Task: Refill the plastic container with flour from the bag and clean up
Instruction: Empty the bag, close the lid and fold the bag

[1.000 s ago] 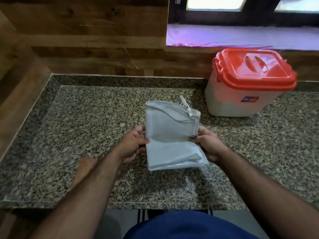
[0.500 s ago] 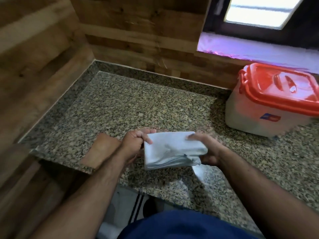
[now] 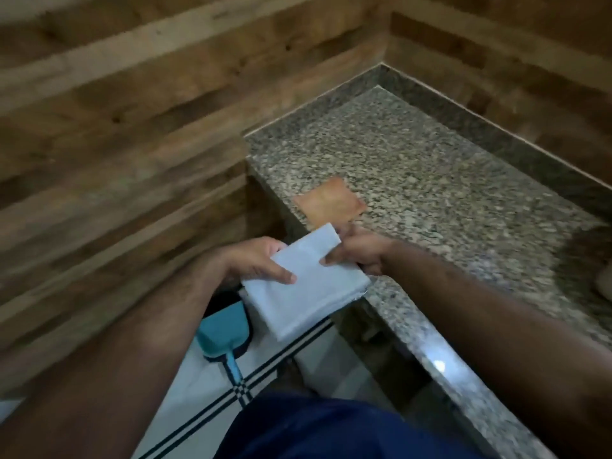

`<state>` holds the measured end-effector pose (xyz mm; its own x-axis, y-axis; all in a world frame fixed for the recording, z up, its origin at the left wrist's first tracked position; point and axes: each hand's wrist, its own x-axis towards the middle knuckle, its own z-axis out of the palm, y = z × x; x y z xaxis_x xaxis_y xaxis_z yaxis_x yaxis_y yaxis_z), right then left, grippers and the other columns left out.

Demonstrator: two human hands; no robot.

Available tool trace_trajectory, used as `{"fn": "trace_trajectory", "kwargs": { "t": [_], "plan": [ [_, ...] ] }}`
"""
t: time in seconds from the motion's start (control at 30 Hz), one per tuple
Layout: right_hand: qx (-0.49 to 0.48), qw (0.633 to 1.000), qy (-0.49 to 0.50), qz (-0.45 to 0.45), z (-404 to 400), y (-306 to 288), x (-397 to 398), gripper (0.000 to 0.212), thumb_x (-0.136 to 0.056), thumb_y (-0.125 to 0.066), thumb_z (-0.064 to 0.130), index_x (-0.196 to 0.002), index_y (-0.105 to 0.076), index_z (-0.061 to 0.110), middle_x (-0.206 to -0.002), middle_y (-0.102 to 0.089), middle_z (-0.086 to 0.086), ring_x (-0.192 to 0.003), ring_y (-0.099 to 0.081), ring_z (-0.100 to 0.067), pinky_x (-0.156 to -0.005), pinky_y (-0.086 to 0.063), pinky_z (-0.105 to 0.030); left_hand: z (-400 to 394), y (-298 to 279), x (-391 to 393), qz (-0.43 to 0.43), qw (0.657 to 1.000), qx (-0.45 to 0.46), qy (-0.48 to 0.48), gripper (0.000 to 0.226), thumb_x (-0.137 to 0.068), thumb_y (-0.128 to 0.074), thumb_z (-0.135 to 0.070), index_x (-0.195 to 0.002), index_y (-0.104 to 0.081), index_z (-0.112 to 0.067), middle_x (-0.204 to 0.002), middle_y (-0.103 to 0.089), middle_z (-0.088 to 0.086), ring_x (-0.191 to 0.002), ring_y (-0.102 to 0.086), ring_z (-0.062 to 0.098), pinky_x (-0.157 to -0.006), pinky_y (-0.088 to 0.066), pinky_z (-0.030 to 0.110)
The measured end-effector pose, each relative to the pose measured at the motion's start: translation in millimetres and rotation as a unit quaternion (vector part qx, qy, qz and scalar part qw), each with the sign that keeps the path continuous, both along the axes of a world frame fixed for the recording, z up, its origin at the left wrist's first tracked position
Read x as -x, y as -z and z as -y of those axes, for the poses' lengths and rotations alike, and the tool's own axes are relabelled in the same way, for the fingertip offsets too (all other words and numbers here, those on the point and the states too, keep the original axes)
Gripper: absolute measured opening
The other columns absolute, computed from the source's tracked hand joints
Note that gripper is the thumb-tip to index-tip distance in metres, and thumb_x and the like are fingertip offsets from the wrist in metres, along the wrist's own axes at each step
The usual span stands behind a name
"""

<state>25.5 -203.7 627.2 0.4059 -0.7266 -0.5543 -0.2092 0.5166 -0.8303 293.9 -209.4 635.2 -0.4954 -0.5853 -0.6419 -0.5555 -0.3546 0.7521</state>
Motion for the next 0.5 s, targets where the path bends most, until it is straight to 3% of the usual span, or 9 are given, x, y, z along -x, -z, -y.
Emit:
{"fn": "trace_trajectory", "kwargs": {
  "t": [0.17,0.27,0.33,0.37,0.43,0.5],
  "plan": [
    [0.089,0.989,-0.089,-0.076,9.4,-1.4,-100.2,0.069,-0.063,-0.096,0.012,-0.125,-0.065,0.015,-0.122,-0.075,-0.014,-0.113,-0.074,-0.031,-0.098,-0.062,-0.056,-58.2,6.7,-86.1,0.050,0.990,0.068,-0.114,0.035,-0.083,-0.095,-0.023,-0.114,-0.082,-0.014,-0.113,-0.084,0.008,-0.106,-0.080,0.032,-0.099,-0.063,0.050],
    [0.153,0.976,-0.077,-0.134,7.6,11.9,-154.7,0.048,-0.076,-0.096,0.011,-0.116,-0.070,0.011,-0.105,-0.078,-0.008,-0.095,-0.076,-0.019,-0.086,-0.065,-0.037,-96.0,28.1,-131.5,0.094,0.964,0.113,-0.222,0.025,-0.084,-0.093,-0.020,-0.106,-0.082,-0.015,-0.105,-0.085,0.007,-0.093,-0.081,0.024,-0.093,-0.063,0.049],
    [0.145,0.977,-0.043,-0.147,5.0,36.7,-187.1,0.033,-0.084,-0.089,0.002,-0.111,-0.069,0.004,-0.092,-0.074,-0.005,-0.079,-0.074,-0.009,-0.080,-0.061,-0.030,-119.8,48.5,-165.2,0.120,0.942,0.119,-0.291,0.034,-0.080,-0.093,-0.028,-0.109,-0.081,-0.016,-0.105,-0.084,0.007,-0.093,-0.080,0.025,-0.090,-0.063,0.049],
    [0.138,0.978,-0.035,-0.155,0.5,51.0,-202.5,0.026,-0.086,-0.087,0.002,-0.105,-0.069,0.005,-0.090,-0.075,-0.005,-0.078,-0.074,-0.009,-0.083,-0.060,-0.033,-132.3,60.1,-183.9,0.136,0.930,0.113,-0.323,0.039,-0.077,-0.092,-0.033,-0.110,-0.080,-0.017,-0.105,-0.083,0.006,-0.094,-0.080,0.026,-0.089,-0.063,0.048],
    [0.122,0.970,-0.046,-0.207,-9.7,84.2,-234.5,0.016,-0.089,-0.085,0.015,-0.094,-0.070,0.018,-0.100,-0.077,-0.009,-0.094,-0.074,-0.020,-0.097,-0.059,-0.042,-156.7,86.7,-223.6,0.158,0.907,0.107,-0.375,0.034,-0.078,-0.089,-0.033,-0.107,-0.079,-0.017,-0.104,-0.082,0.005,-0.095,-0.078,0.028,-0.086,-0.062,0.044],
    [0.093,0.955,-0.095,-0.266,-30.4,114.6,-266.2,0.013,-0.094,-0.079,0.022,-0.092,-0.065,0.024,-0.107,-0.073,-0.011,-0.102,-0.068,-0.029,-0.098,-0.056,-0.041,-181.7,115.8,-263.5,0.169,0.885,0.098,-0.423,0.031,-0.082,-0.088,-0.030,-0.107,-0.079,-0.015,-0.103,-0.081,0.005,-0.097,-0.078,0.030,-0.083,-0.060,0.041]
  ]
}}
